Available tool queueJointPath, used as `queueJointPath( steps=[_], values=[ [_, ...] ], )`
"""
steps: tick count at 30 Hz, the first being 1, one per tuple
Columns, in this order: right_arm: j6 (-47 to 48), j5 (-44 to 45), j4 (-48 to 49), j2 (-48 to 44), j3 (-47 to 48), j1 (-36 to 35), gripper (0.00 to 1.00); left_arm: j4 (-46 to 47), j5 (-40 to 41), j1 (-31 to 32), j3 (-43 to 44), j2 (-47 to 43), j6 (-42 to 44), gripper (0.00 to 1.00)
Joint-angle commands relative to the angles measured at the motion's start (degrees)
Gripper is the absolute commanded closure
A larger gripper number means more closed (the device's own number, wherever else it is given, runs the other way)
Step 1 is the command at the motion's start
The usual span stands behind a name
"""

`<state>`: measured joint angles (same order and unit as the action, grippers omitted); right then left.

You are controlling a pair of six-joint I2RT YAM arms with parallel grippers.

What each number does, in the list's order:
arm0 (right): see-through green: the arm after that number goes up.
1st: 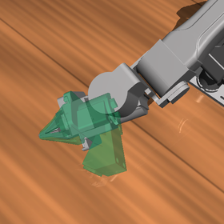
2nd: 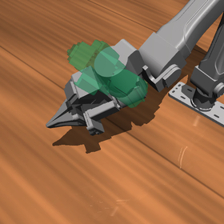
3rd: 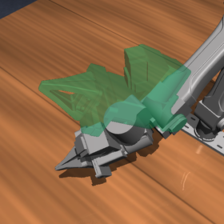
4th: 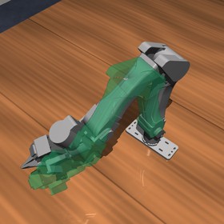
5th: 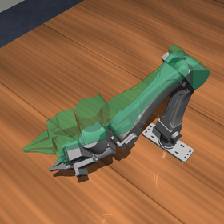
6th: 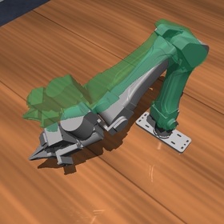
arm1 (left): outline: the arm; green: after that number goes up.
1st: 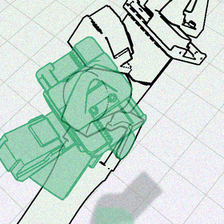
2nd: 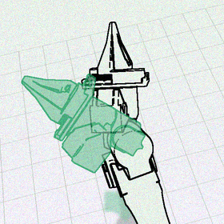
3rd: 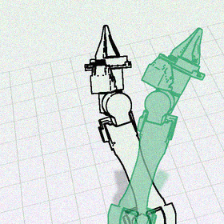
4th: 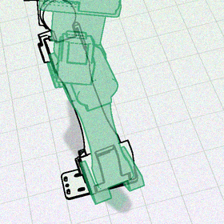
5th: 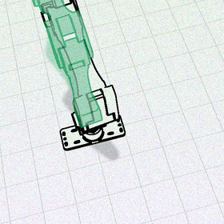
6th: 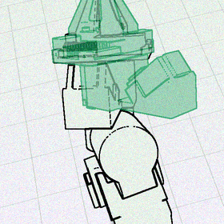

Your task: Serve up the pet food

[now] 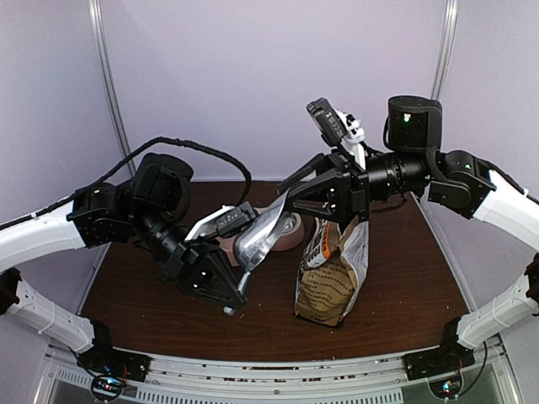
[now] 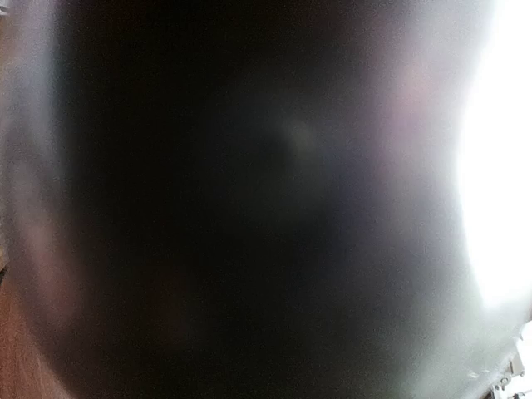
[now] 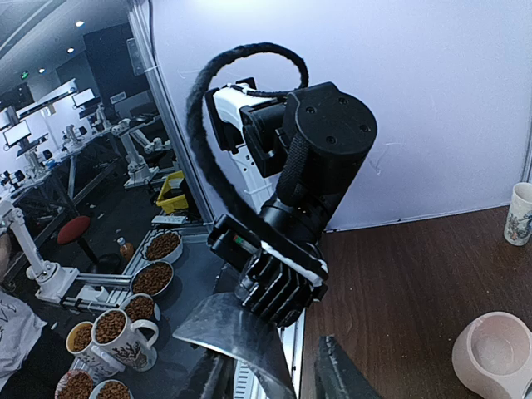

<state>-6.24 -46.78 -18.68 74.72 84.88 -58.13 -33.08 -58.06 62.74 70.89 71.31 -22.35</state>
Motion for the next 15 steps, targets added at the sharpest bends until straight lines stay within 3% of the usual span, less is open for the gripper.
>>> queueJointPath(
  steps=[1, 10, 15],
  values=[
    [-0.85, -4.44, 0.66, 0.22, 1.44, -0.24, 0.7, 1.64, -2.32, 0.33, 0.82, 0.65, 0.64, 1.0],
    [-2.21, -5.64, 2.24, -2.61, -1.91, -0.15, 0.98, 3.66, 0.53, 0.28, -0.41, 0.42, 0.12, 1.0],
    [-3.28, -3.0, 1.41, -5.09, -5.15, -0.19, 1.0, 5.8, 2.31, 0.1, -1.02, 0.62, -0.63, 1.0]
  ],
)
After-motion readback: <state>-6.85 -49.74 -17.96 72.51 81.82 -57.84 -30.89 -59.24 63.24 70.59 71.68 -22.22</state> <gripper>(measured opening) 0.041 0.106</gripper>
